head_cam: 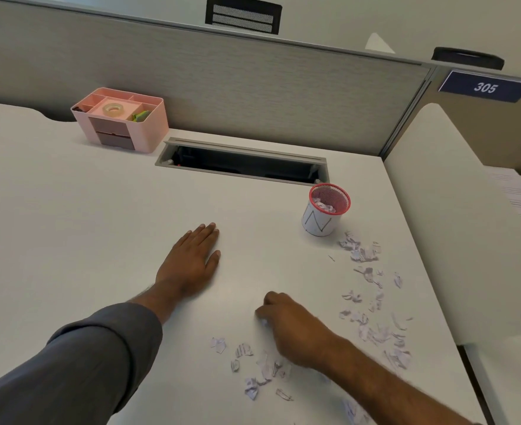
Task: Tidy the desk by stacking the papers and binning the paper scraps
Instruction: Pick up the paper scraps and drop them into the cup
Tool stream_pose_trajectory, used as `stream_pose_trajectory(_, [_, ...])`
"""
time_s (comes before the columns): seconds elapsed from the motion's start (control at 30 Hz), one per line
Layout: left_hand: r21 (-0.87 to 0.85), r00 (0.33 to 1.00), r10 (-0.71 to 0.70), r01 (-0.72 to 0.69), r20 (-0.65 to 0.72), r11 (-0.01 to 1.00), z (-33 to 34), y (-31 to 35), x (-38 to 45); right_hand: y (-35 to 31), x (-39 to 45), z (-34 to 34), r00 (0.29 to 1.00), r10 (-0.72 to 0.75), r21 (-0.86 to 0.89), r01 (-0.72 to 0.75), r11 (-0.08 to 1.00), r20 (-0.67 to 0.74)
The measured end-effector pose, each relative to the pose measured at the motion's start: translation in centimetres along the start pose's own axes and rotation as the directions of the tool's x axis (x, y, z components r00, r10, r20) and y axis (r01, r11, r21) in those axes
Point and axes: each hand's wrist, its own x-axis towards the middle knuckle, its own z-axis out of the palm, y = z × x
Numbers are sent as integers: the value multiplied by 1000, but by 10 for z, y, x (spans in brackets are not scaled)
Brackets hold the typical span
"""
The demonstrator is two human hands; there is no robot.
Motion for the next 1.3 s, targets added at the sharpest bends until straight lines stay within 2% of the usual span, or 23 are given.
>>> stream_pose_trajectory(0.1, [-4,1000,3,-3,0,1000,-1,0,1,-9,-6,-8,993,-54,20,52,998,102])
stream_pose_trajectory(0.2, [-13,1000,4,-4,3,1000,-2,1,1,-9,-14,-14,979,-30,2,30,1000,202])
stream_pose_trajectory(0.4, [-20,1000,7,-7,-5,1000,-2,3,-1,-18,-26,9,980,-11,57,0,998,200])
stream_pose_trajectory(0.7, [-28,1000,10,-11,-14,1000,-2,3,-2,-34,-17,22,999,-37,89,36,995,16])
stream_pose_trajectory(1.03, [-34,1000,5,-6,-18,999,-2,3,-2,-18,6,19,998,54,-13,-54,998,-16])
stream_pose_trajectory(1.2, [-43,1000,7,-8,-19,999,-1,2,-3,5,16,-7,984,128,172,-105,980,-126])
stream_pose_trajectory(1.3, [-43,1000,6,-7,-30,999,-1,2,-3,17,22,-35,945,216,300,-138,944,-247])
